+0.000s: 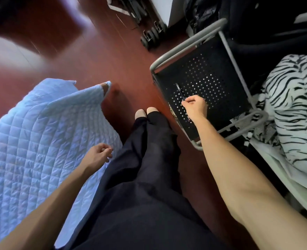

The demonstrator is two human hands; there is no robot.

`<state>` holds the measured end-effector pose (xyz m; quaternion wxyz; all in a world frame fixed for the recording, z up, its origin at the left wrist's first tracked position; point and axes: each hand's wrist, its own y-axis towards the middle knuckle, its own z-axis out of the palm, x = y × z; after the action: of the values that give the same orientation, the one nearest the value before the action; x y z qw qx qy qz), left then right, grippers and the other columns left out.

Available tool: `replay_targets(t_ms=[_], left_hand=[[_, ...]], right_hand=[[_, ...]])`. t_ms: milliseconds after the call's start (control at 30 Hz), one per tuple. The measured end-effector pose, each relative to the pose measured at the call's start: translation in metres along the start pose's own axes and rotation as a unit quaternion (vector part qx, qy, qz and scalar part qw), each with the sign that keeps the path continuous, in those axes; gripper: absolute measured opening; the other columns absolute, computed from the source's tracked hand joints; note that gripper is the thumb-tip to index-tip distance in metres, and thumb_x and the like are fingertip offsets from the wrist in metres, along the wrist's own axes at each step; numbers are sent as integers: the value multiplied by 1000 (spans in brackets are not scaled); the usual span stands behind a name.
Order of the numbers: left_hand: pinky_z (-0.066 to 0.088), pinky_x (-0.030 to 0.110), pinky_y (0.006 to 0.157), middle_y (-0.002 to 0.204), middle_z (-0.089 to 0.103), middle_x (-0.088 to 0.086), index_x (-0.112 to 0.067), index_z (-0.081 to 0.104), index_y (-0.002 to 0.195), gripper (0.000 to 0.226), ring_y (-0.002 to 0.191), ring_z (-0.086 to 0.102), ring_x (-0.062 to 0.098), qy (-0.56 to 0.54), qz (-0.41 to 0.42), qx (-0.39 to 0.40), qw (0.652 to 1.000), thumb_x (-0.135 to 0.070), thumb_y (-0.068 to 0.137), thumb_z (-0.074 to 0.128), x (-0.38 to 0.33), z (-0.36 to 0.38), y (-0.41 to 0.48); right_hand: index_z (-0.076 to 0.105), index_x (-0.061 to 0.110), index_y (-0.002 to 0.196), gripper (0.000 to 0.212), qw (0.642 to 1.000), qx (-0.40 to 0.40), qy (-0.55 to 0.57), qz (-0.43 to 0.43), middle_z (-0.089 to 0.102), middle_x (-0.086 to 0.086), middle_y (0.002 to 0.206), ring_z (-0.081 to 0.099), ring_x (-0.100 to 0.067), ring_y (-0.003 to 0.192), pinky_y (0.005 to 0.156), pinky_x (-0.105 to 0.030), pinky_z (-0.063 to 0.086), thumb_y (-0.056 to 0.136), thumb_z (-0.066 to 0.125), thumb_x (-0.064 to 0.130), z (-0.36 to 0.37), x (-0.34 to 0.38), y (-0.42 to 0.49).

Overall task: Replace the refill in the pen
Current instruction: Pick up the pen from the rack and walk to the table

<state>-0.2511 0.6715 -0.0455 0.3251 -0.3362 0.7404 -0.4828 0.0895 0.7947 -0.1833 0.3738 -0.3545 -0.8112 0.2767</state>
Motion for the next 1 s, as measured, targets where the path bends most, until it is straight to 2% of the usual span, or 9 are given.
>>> replay_targets(t_ms=[100,233,467,567,667,733,800,900,1000], left_hand=[[46,28,67,97,72,20,2,67,109,22,72,61,25,17,8,9,1000,-15,104,55,-9,5,18],[45,15,52,90,70,13,-2,66,105,17,63,59,16,12,18,9,1000,-15,104,54,-18,13,34],[50,34,76,87,72,8,-12,66,98,13,72,64,19,-12,31,16,999,-19,103,56,-16,17,40],[50,20,64,83,70,5,-12,66,98,14,67,63,15,-17,32,10,999,-16,104,54,-9,17,38],[43,4,45,80,68,6,-9,64,98,14,62,60,12,-28,30,-2,999,-13,105,52,-5,14,34],[43,3,44,80,67,7,-8,63,97,14,61,59,13,-37,31,-8,999,-12,105,53,-3,12,27],[44,5,47,83,68,8,-8,64,98,13,61,60,13,-41,33,-14,999,-12,105,53,0,10,16],[45,9,48,86,67,11,-6,64,99,13,62,60,13,-53,32,-20,998,-13,104,54,5,5,-4],[45,17,55,86,68,11,-5,64,100,14,64,61,14,-74,42,-27,996,-13,104,53,13,-1,-25]], right_hand=[[76,17,104,22,1000,-11,-17,-8,71,6,84,69,-16,87,81,-32,57,86,85,26,10,4,20],[75,15,105,28,1000,-13,-22,-11,75,-1,94,73,-19,91,85,-34,58,83,88,27,15,7,35],[78,15,106,24,999,-3,-53,8,78,-4,108,76,-21,97,91,-38,61,86,87,25,15,4,41],[79,15,106,23,998,1,-62,5,79,-4,107,75,-19,98,91,-36,61,87,86,26,17,4,41],[80,15,108,24,998,7,-60,11,76,3,97,70,-12,86,78,-26,55,88,85,27,17,7,33],[80,15,108,24,998,7,-54,9,69,11,81,63,-4,70,67,-18,49,88,85,28,14,8,23],[80,14,105,22,999,10,-51,-5,67,10,80,63,-6,72,60,-14,43,88,85,28,8,9,9],[80,14,105,23,998,36,-51,-25,69,7,83,69,-16,88,74,-21,50,88,84,29,-5,11,-18],[78,19,99,20,994,76,-61,-55,75,2,86,72,-18,87,81,-32,57,88,83,34,-17,20,-53]])
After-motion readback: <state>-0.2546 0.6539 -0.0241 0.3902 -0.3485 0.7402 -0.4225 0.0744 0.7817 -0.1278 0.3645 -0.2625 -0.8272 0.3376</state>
